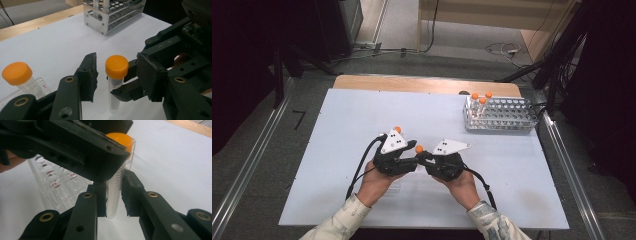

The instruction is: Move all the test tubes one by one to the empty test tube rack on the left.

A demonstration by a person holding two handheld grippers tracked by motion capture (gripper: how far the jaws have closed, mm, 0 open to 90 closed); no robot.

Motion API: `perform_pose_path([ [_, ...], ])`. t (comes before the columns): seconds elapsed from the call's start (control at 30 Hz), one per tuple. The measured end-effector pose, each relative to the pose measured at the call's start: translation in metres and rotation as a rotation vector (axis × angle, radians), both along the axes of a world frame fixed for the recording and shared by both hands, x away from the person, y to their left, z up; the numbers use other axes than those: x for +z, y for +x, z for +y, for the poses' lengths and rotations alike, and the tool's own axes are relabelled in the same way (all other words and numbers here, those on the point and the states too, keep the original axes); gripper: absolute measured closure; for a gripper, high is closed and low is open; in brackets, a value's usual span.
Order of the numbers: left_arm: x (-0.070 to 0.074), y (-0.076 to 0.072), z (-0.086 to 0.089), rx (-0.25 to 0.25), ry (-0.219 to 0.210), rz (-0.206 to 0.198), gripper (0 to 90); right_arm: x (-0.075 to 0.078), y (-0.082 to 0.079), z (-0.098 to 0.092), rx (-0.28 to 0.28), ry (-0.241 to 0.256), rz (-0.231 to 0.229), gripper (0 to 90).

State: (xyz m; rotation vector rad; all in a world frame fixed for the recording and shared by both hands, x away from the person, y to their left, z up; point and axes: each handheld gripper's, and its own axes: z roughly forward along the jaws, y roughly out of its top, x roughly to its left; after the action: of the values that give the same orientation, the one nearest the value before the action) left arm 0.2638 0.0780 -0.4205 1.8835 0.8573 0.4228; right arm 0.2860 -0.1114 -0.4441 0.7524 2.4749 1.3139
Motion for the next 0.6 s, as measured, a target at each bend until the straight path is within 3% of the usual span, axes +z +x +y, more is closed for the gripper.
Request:
perform_pose_path([
  [0.4,-0.0021,-0.0006,-0.0007,0.005,0.008,-0.010,68.5,0.0005,-0.0011,0.0007,0.009,0.006,0.011,72.2],
  [0.6,-0.0019,-0.0007,-0.0005,0.005,0.006,-0.011,69.4,0.0006,-0.0014,0.0008,0.010,0.008,0.012,72.0],
])
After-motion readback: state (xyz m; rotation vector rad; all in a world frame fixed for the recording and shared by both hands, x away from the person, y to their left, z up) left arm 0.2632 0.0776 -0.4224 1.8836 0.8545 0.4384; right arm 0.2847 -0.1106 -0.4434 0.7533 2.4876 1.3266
